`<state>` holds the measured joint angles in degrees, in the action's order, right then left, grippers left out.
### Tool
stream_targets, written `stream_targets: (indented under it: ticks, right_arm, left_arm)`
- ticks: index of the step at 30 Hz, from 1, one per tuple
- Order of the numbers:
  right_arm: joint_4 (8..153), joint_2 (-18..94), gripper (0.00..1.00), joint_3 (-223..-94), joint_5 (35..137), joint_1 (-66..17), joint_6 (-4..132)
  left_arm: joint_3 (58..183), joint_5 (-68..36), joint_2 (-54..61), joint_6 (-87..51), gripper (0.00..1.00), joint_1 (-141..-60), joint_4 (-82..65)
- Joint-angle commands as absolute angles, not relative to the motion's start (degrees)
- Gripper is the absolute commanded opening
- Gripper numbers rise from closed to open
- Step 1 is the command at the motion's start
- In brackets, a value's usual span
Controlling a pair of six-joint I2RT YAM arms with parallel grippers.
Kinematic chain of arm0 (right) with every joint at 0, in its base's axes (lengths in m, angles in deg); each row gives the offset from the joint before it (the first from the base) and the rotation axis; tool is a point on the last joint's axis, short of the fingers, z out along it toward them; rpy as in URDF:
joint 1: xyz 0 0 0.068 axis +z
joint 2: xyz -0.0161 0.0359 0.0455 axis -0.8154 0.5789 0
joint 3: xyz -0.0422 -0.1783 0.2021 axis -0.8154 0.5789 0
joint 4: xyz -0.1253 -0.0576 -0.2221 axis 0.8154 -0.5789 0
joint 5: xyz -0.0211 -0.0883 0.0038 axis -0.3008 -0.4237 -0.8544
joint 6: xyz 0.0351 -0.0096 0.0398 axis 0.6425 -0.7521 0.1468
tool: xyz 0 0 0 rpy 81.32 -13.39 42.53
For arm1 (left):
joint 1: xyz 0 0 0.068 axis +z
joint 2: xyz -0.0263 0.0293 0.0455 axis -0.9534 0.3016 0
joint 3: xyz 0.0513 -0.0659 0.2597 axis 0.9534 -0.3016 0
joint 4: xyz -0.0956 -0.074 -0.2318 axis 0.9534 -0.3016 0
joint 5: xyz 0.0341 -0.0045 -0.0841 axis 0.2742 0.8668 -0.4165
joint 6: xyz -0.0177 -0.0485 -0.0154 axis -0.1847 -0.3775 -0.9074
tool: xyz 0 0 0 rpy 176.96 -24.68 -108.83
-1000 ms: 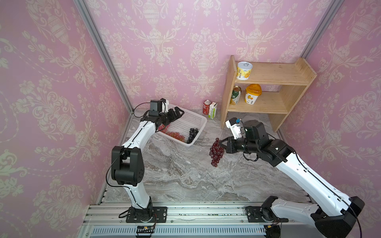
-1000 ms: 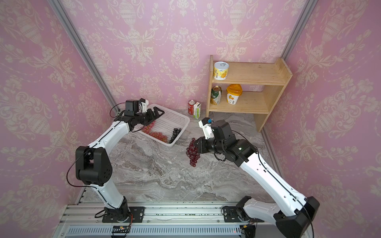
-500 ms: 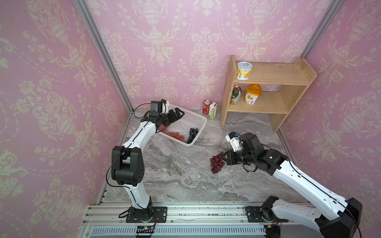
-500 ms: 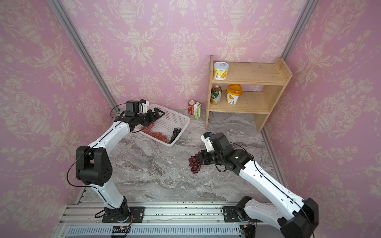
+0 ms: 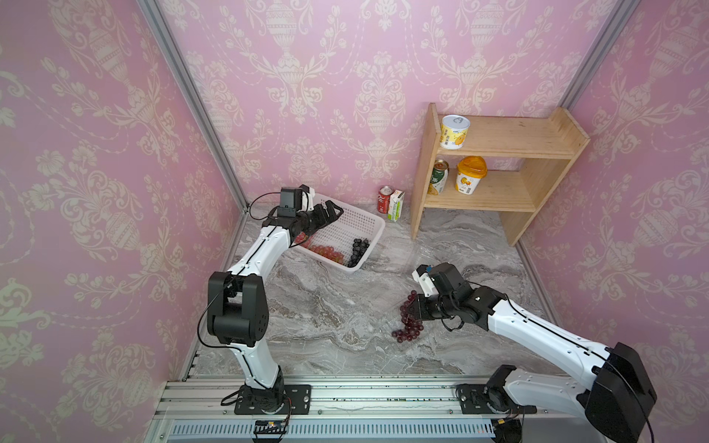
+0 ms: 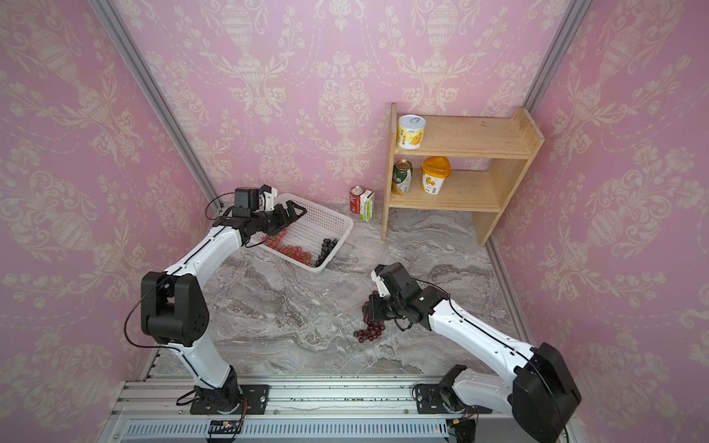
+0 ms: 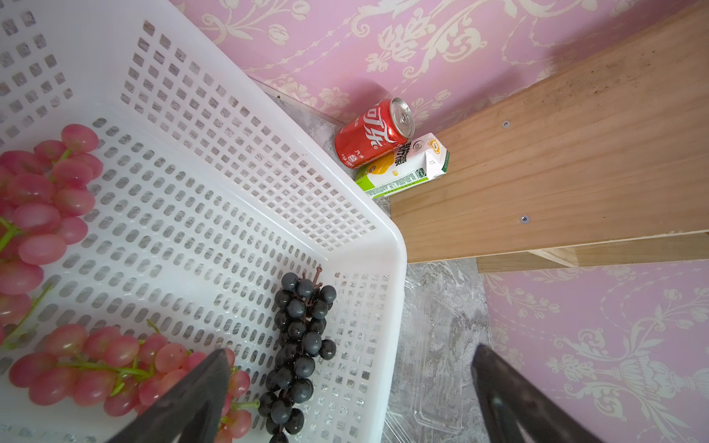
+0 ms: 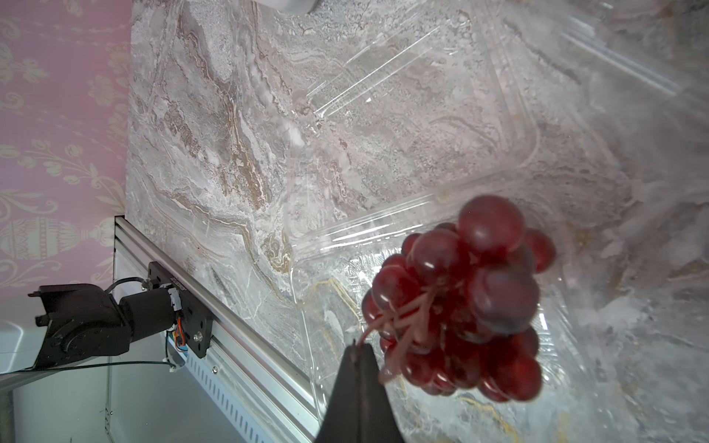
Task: Pack grapes into containers
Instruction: Place the grape into the packing box.
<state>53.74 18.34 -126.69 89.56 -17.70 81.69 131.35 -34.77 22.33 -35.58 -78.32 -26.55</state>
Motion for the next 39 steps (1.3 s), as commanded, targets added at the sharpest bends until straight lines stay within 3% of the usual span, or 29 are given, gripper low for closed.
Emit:
stream_targets:
  ticks: [1,19,30,37,39]
  right_arm:
    - [55.0,20.4,0.00,-126.0,87.3,-17.3,83.5]
    - [49.0,27.8,0.00,-129.5,81.3,-15.1,83.0]
    - [43.7,25.0,0.00,-133.8,79.4,-14.8,81.2]
    - [41.7,26.1,0.09,-136.1,78.2,-14.1,80.8]
    - [41.5,26.0,0.19,-136.5,78.1,-13.6,80.8]
  left_arm:
    - [130.9,-34.9,21.3,-34.9,0.99,-78.8,-26.6]
    - [131.1,-35.1,21.7,-34.6,0.99,-78.9,-26.8]
    - [131.2,-34.9,21.5,-34.6,0.99,-78.9,-27.0]
    - [131.6,-35.0,21.6,-34.6,0.99,-79.0,-27.1]
    - [131.6,-34.9,21.6,-34.6,0.99,-79.0,-27.2]
